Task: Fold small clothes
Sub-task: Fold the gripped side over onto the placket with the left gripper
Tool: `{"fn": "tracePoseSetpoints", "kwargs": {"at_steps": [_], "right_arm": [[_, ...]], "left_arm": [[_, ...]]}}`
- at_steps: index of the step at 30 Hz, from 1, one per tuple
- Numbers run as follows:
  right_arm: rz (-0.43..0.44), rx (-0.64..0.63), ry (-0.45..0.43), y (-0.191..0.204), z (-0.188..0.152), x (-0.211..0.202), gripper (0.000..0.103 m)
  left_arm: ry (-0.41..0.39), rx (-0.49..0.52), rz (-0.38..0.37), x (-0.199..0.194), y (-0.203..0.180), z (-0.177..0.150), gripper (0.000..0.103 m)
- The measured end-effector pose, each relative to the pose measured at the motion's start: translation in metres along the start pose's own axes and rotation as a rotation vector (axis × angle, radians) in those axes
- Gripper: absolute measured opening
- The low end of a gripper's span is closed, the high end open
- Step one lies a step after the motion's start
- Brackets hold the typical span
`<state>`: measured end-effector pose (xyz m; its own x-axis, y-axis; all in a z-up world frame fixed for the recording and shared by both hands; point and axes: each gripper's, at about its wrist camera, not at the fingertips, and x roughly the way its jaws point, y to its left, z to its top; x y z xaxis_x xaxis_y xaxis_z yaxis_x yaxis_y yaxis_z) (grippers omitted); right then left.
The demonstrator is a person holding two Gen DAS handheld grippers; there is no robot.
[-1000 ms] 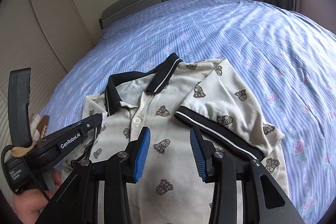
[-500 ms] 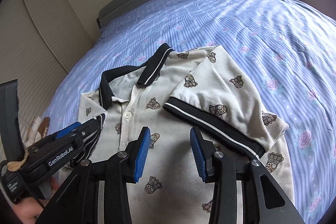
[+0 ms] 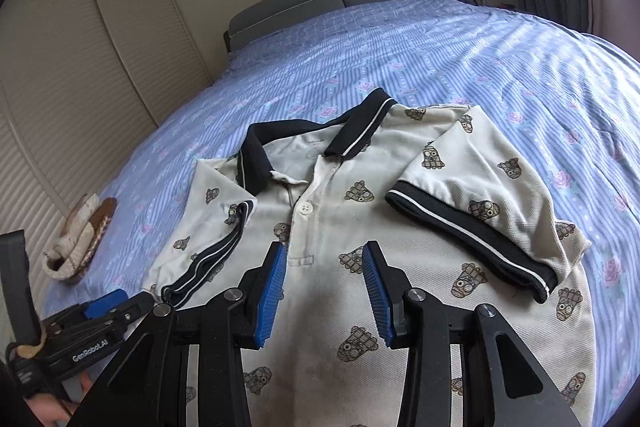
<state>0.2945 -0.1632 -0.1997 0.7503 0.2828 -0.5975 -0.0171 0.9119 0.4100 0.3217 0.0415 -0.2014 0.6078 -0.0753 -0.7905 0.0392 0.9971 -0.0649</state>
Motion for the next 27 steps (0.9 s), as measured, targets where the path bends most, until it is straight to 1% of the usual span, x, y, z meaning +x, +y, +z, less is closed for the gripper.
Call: {"fn": "tracePoseSetpoints", "kwargs": {"at_steps": [2, 5, 7, 10, 14, 16, 18, 20, 23, 25, 27], "right_arm": [[-0.002, -0.009, -0.001, 0.002, -0.001, 0.001, 0.041], [0.001, -0.01, -0.001, 0.003, -0.001, 0.002, 0.041], [0.003, -0.007, 0.002, 0.002, -0.002, 0.002, 0.041], [0.004, -0.006, 0.003, 0.002, -0.002, 0.002, 0.041], [0.003, -0.006, 0.005, 0.001, -0.002, 0.004, 0.041], [0.002, -0.004, 0.011, 0.0, -0.002, 0.006, 0.041], [0.003, -0.002, 0.014, -0.001, -0.002, 0.007, 0.041], [0.002, -0.003, 0.013, -0.001, -0.002, 0.007, 0.041], [0.003, 0.001, 0.005, -0.002, -0.002, 0.006, 0.041], [0.001, 0.003, -0.003, -0.003, -0.001, 0.005, 0.041], [-0.004, 0.007, -0.014, -0.004, 0.001, 0.003, 0.041]], "left_arm": [[0.004, 0.013, 0.006, 0.0, -0.001, -0.001, 0.057], [0.006, 0.037, 0.047, 0.001, -0.001, -0.001, 0.058], [0.008, 0.023, 0.081, 0.003, 0.005, -0.001, 0.059], [-0.003, -0.002, 0.109, 0.003, 0.015, -0.002, 0.059], [-0.014, 0.011, 0.13, -0.001, 0.014, -0.003, 0.059], [-0.019, 0.009, 0.122, -0.007, 0.013, -0.004, 0.058], [-0.018, -0.004, 0.075, -0.016, 0.011, -0.003, 0.057], [-0.035, 0.007, 0.04, -0.027, 0.004, 0.003, 0.057], [-0.074, 0.052, 0.0, -0.033, -0.012, 0.026, 0.057], [-0.09, 0.077, -0.02, -0.026, -0.021, 0.049, 0.057], [-0.096, 0.106, -0.018, -0.011, -0.029, 0.071, 0.057]]}}
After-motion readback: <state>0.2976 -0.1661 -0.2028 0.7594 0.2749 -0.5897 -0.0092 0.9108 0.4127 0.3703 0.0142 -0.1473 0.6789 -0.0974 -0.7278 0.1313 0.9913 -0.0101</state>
